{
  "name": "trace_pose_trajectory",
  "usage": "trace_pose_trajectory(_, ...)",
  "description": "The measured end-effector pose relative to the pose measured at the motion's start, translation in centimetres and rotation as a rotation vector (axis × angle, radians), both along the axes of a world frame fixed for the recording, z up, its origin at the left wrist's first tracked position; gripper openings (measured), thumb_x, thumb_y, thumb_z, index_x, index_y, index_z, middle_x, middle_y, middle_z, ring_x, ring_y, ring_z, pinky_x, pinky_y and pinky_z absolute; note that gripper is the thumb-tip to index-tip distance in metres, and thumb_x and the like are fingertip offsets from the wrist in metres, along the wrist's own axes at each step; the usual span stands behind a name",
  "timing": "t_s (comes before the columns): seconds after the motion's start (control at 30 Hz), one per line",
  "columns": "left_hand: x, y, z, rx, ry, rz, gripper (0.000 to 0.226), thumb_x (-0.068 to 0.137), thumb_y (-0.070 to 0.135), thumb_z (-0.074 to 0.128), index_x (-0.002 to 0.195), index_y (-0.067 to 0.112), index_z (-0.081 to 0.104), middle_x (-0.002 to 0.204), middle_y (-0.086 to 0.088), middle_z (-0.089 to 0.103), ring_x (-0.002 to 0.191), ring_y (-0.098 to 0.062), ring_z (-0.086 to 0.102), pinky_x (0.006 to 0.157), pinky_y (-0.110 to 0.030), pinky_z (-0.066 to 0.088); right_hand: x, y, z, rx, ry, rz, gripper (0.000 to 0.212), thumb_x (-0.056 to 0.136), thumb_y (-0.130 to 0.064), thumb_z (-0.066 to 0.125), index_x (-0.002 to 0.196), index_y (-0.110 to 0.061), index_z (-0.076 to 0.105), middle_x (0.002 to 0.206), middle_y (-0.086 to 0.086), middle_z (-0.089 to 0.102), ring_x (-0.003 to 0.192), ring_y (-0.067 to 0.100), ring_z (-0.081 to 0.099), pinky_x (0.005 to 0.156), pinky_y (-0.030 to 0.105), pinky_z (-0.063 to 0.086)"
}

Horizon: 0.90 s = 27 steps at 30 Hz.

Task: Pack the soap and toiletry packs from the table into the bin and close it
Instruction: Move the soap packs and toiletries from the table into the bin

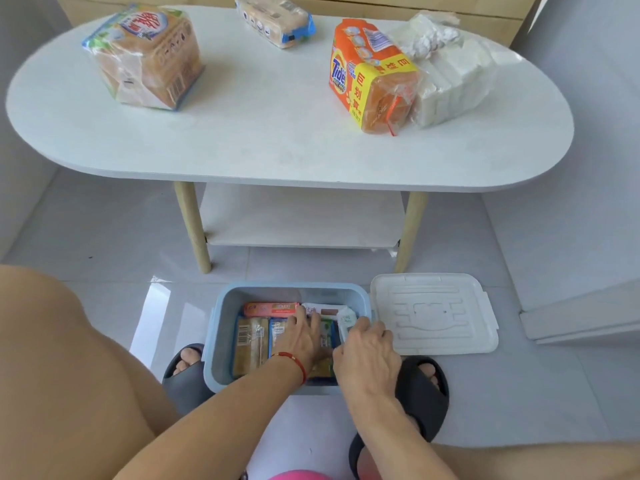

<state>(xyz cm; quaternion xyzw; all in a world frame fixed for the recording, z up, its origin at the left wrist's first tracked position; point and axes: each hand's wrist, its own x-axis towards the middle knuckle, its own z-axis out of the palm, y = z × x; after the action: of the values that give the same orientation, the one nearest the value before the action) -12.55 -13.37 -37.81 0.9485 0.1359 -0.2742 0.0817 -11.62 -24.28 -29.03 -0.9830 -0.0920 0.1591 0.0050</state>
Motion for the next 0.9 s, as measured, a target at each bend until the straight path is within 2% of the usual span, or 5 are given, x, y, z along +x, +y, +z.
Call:
trace_pose_trajectory(0.17,-0.5,-0.1,0.2,-0.077,0.058,-0.064,0.036,0.094,0.002,0.049,0.128,0.012,0.058,0.139,-0.024,0.036,0.121,-0.049,0.037,0.104,-0.048,0.043,-0.7,0.4,-1.5,0.031,-0.024,0.022,0.04,0.097,-0.012,0.052,0.137,-0.01,0.047,0.121,0.009,0.056,0.101,0.023,0.065,0.075,0.031,0.054)
trace_pose_trajectory(0.37,-1.7,0.1,0.3,-0.331,-0.021,0.144,0.085,0.083,0.006,0.067,0.154,0.017,0.021,0.145,-0.018,0.021,0.129,-0.034,0.039,0.108,-0.039,0.042,-0.7,0.1,-1.5,0.117,0.018,0.012,0.053,0.093,-0.026,0.06,0.142,-0.019,0.039,0.118,0.01,0.054,0.091,0.028,0.07,0.071,0.035,0.054)
trace_pose_trajectory(0.6,-1.7,0.5,0.7,-0.083,-0.24,-0.274,0.066,0.088,0.029,0.063,0.147,0.023,0.034,0.155,-0.006,0.026,0.143,-0.027,0.026,0.115,-0.046,0.032,-0.7,-0.1,-1.1,0.086,0.018,0.004,0.056,0.095,-0.027,0.06,0.146,-0.021,0.036,0.121,0.01,0.053,0.092,0.027,0.07,0.072,0.035,0.054)
trace_pose_trajectory(0.77,-1.5,2.1,0.1,-0.081,-0.061,-0.52,0.064,0.096,0.038,0.052,0.154,0.03,0.027,0.164,0.001,0.018,0.152,-0.023,0.014,0.124,-0.05,0.013,-0.3,-1.0,-0.3,0.075,-0.061,-0.067,0.046,0.091,-0.032,0.062,0.133,-0.02,0.046,0.109,0.007,0.055,0.083,0.026,0.069,0.056,0.032,0.039)
trace_pose_trajectory(0.9,-1.9,4.3,0.4,-0.01,0.021,-0.61,0.06,0.097,0.032,0.049,0.154,0.03,0.029,0.168,0.004,0.007,0.155,-0.023,0.003,0.125,-0.049,0.007,-1.0,-0.9,-1.2,0.11,-0.055,-0.025,0.045,0.094,-0.024,0.062,0.135,-0.021,0.045,0.112,0.008,0.051,0.076,0.022,0.068,0.058,0.03,0.051)
